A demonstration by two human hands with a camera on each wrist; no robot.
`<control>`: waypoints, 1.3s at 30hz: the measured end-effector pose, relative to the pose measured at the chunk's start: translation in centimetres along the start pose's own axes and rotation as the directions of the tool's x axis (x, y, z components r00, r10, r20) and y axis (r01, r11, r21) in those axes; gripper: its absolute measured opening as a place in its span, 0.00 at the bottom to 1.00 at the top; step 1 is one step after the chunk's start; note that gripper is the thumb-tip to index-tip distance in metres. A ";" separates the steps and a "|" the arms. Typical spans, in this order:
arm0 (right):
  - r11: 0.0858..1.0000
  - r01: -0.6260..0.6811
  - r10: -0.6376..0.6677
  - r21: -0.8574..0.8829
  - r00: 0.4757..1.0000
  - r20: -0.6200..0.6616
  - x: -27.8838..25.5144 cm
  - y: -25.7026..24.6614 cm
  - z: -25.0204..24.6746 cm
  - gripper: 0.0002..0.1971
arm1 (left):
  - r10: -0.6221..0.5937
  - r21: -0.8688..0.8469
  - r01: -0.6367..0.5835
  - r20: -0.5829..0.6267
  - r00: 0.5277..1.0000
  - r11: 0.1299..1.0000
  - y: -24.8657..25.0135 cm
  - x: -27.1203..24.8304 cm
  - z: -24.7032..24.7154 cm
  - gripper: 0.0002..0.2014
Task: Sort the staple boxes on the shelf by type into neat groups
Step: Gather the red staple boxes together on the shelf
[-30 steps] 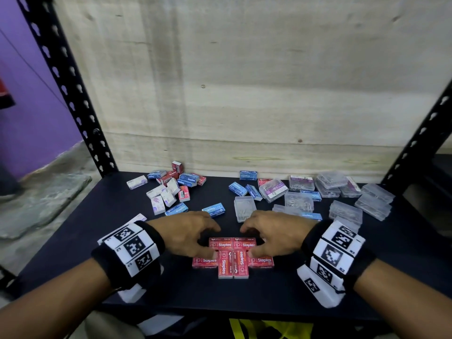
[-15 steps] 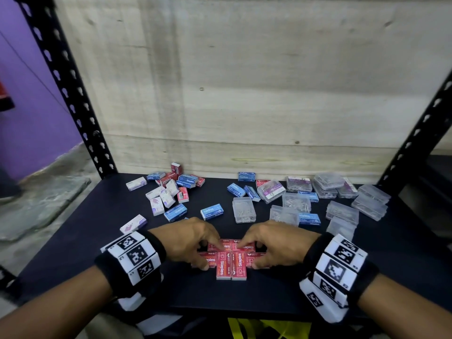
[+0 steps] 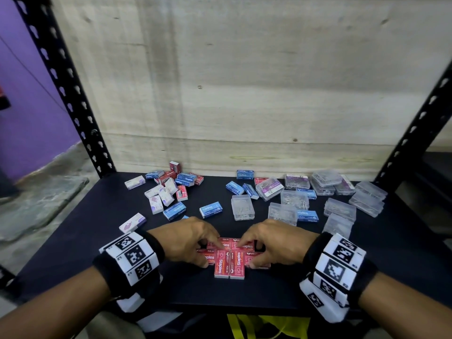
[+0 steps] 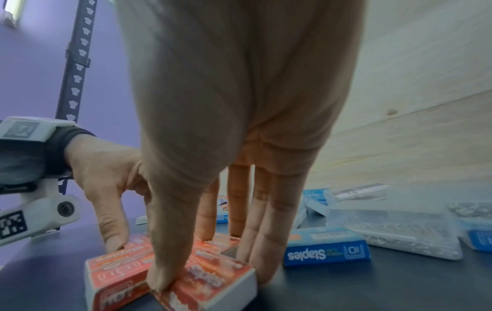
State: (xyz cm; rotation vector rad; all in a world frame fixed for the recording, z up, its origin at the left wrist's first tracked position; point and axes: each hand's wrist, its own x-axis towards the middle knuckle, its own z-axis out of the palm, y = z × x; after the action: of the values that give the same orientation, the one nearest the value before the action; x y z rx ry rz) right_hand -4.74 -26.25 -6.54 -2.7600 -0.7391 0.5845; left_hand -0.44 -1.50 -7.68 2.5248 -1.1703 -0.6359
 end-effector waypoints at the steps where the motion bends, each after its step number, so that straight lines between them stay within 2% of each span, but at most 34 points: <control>1: 1.000 -0.005 0.005 0.003 1.000 0.003 0.0 0.0 -0.1 0.27 | -0.005 -0.003 0.005 0.001 1.000 1.000 0.0 0.0 0.0 0.25; 8: 1.000 -0.028 0.028 0.008 1.000 0.009 0.3 -0.1 -0.3 0.28 | -0.063 -0.020 0.063 0.015 0.998 0.998 0.0 0.3 -0.2 0.27; 12: 0.999 -0.037 0.037 0.001 0.997 0.071 1.2 -0.4 -1.2 0.24 | -0.125 -0.041 0.127 0.058 0.990 0.991 -0.2 0.3 -0.6 0.29; 15: 0.998 -0.046 0.050 -0.035 0.992 0.118 2.6 -0.9 -2.8 0.21 | -0.177 -0.052 0.177 0.008 0.984 0.983 -1.0 0.0 -1.9 0.26; 18: 0.997 -0.075 0.077 -0.036 0.994 0.077 4.2 -0.8 -4.8 0.21 | -0.272 -0.038 0.269 -0.076 0.959 0.962 -2.8 -0.2 -4.0 0.23; 21: 0.991 -0.123 0.122 -0.043 0.992 -0.038 6.3 0.0 -6.7 0.19 | -0.337 0.058 0.355 -0.202 0.920 0.933 -5.7 0.2 -6.2 0.19; 24: 0.985 -0.169 0.163 -0.034 0.975 -0.152 8.7 1.0 -8.1 0.16 | -0.400 0.082 0.450 -0.341 0.851 0.889 -9.2 0.5 -8.5 0.18; 27: 0.980 -0.198 0.200 0.032 0.962 -0.185 11.7 1.7 -9.4 0.14 | -0.470 0.060 0.543 -0.427 0.773 0.838 -12.5 0.9 -10.1 0.18; 29: 0.979 -0.199 0.201 0.031 0.963 -0.182 13.8 1.6 -9.9 0.14 | -0.507 0.043 0.582 -0.442 0.740 0.812 -13.8 1.2 -10.5 0.19; 32: 0.980 -0.198 0.193 -0.017 0.969 -0.154 17.6 1.1 -10.3 0.16 | -0.524 0.034 0.587 -0.410 0.746 0.809 -15.6 2.1 -10.9 0.17; 35: 0.981 -0.189 0.183 -0.044 0.975 -0.124 20.7 0.5 -10.1 0.21 | -0.504 0.048 0.559 -0.374 0.779 0.828 -16.4 2.7 -11.0 0.16; 39: 0.979 -0.176 0.165 -0.107 0.981 -0.107 23.3 -0.3 -9.6 0.25 | -0.479 0.056 0.534 -0.371 0.796 0.844 -16.9 3.2 -10.9 0.11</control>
State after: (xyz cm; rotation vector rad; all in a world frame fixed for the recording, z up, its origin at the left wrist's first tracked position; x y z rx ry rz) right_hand 17.80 -15.00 -5.24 -2.9562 -0.5340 0.4474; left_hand 17.77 7.44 -6.36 2.9510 -0.4224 -0.1857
